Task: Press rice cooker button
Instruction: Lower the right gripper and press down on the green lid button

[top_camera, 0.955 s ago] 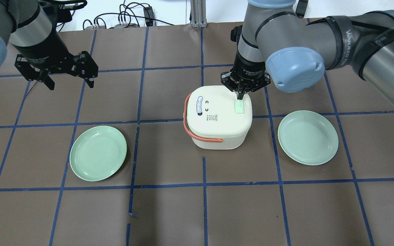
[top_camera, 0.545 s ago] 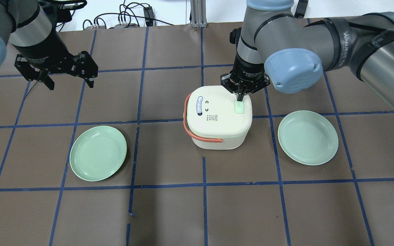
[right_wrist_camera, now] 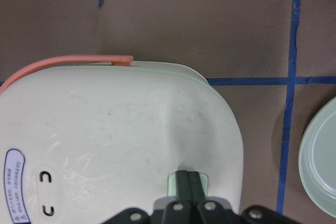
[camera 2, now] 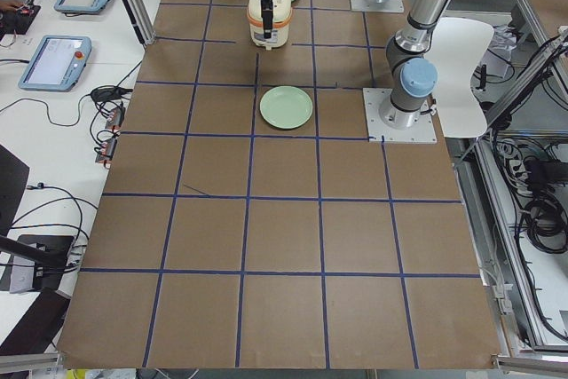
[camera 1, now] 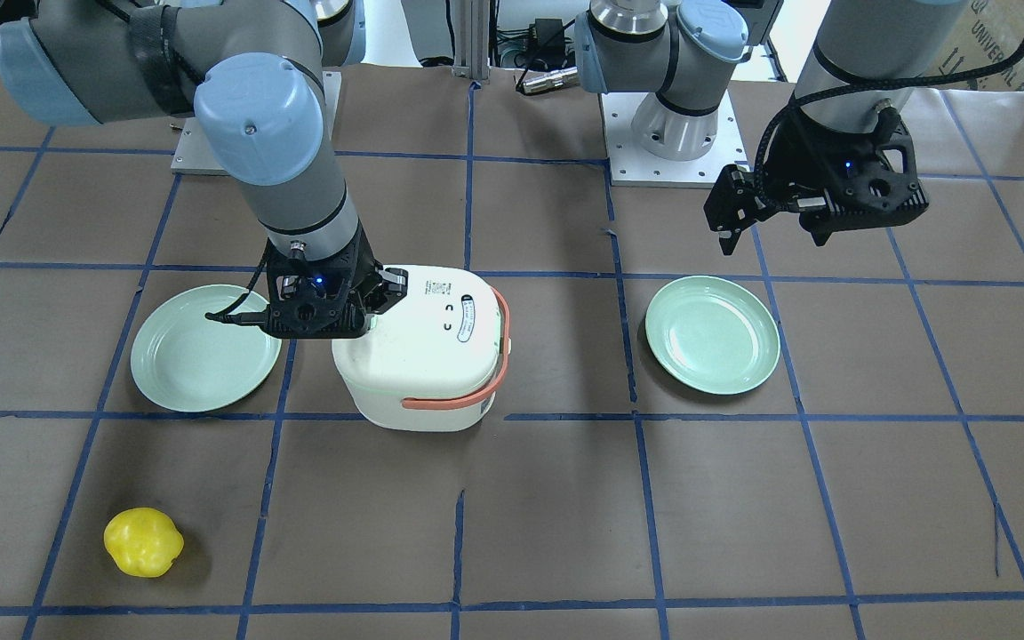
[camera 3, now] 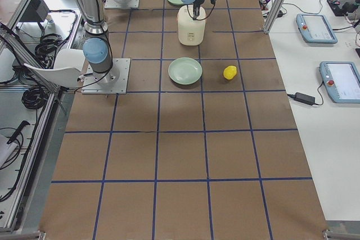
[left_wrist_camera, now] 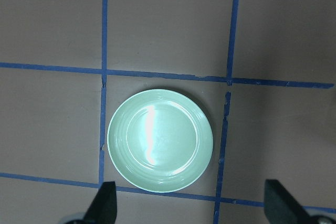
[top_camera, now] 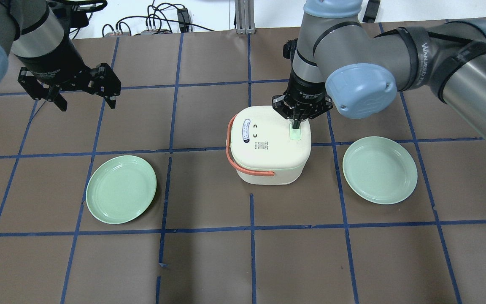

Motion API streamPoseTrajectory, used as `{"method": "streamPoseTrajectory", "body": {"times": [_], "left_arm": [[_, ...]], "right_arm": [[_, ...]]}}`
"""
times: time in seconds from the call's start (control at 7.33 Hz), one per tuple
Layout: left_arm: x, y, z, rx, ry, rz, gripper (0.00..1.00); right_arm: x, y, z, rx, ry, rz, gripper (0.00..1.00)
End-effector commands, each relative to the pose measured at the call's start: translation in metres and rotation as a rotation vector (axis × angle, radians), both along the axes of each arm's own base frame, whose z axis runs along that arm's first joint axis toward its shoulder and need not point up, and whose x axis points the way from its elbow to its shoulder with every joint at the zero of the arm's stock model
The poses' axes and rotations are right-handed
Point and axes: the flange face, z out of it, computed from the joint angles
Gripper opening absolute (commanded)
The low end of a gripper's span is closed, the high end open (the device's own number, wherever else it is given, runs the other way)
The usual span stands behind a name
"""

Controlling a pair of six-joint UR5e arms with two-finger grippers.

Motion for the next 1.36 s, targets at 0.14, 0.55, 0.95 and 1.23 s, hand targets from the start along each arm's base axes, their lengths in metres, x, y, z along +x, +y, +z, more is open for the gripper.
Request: {"method": "streamPoseTrajectory", "body": {"times": [0.14, 0.55, 0.95, 1.23], "left_arm": [[0.0000, 0.0000, -0.0001, 0.000, 0.000, 0.000, 1.00], [0.0000, -0.0001, 0.0006, -0.001, 0.000, 0.000, 1.00], [0.0000, 0.0000, -0.0001, 0.000, 0.000, 0.000, 1.00], [0.0000, 0.0000, -0.0001, 0.000, 0.000, 0.000, 1.00]], "right_arm": [[0.0000, 0.0003, -0.0027, 0.005, 0.000, 0.000, 0.05], [0.0015, -0.0049, -0.0056, 0.005, -0.005, -0.002, 0.06], [0.0015, -0.0032, -0.0091, 0.013, -0.006, -0.008, 0.06], [0.0014, -0.0033, -0.0101, 0.016, -0.004, -0.006, 0.07]]}}
